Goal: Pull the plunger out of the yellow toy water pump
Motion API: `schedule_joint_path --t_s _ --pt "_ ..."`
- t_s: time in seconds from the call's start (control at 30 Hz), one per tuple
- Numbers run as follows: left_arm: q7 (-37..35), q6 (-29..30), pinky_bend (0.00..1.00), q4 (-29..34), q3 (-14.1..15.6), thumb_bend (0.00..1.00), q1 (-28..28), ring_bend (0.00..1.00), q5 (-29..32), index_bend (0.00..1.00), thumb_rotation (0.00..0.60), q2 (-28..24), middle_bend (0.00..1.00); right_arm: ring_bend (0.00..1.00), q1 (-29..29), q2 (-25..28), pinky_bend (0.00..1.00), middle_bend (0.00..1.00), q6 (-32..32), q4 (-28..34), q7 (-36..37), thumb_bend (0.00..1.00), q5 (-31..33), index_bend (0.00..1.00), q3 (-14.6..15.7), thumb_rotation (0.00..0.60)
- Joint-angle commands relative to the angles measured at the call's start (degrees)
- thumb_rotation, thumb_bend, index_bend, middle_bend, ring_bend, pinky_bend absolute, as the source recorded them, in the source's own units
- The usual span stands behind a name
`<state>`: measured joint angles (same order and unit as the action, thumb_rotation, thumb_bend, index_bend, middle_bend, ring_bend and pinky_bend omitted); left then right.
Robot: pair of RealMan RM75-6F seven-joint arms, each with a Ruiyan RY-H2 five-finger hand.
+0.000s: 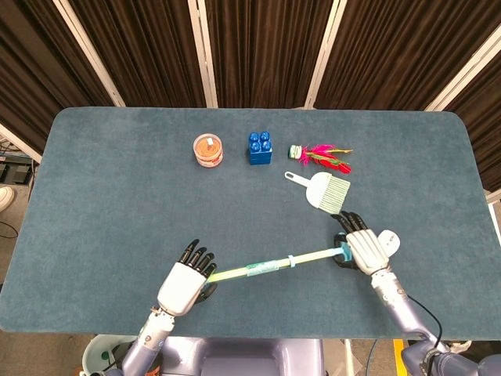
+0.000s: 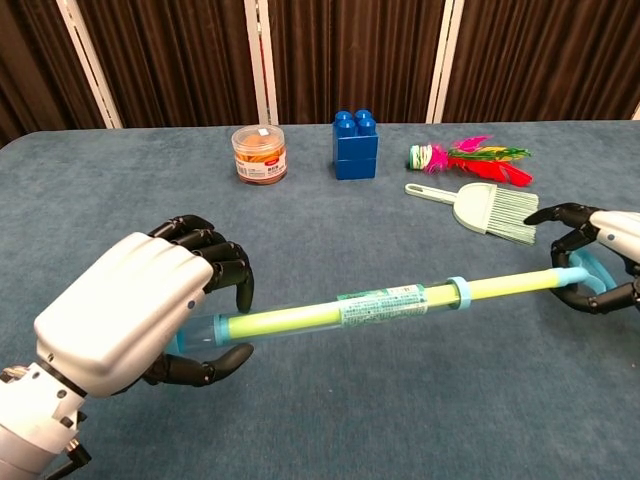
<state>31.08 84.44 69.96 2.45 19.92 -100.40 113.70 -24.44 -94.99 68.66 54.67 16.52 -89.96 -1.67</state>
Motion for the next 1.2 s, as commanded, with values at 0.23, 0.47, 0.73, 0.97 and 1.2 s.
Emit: schedule_joint_path --t_s 0.23,0.47,0.73,0.97,1.2 --pt "0.2 1.4 0.17 1.2 0.1 0.44 -0.3 0.25 -1.3 0.68 0.600 -1.1 0.36 0.00 0.0 1.5 0.08 0.14 -0.1 1.1 -0.8 0.46 1.2 0.78 -0.8 0.600" --pt "0.5 2.7 0.17 2.7 0.6 0.44 -0.7 0.25 -2.8 0.68 0.600 -2.2 0.36 0.00 -0.2 2.3 0.08 0.14 -0.5 1.3 -1.4 0.46 2.3 0.78 -1.5 0.600" --pt "0.4 3.3 0.17 5.2 1.2 0.44 -1.2 0.25 -3.9 0.68 0.600 -4.2 0.36 0.00 -0.4 3.4 0.08 0.14 -1.1 1.2 -1.8 0.46 3.6 0.78 -2.4 0.600" --pt "0.7 3.8 0.17 6.6 1.4 0.44 -1.6 0.25 -4.7 0.69 0.600 -5.6 0.36 0.00 -0.5 3.9 0.08 0.14 -1.8 0.7 -2.0 0.45 4.8 0.78 -3.0 0.600" --pt "0.4 4.6 0.17 8.3 2.4 0.44 -2.2 0.26 -6.0 0.69 0.600 -7.4 0.36 0.00 -0.8 4.2 0.08 0.14 -2.8 -0.5 -2.1 0.45 6.3 0.78 -4.0 0.600"
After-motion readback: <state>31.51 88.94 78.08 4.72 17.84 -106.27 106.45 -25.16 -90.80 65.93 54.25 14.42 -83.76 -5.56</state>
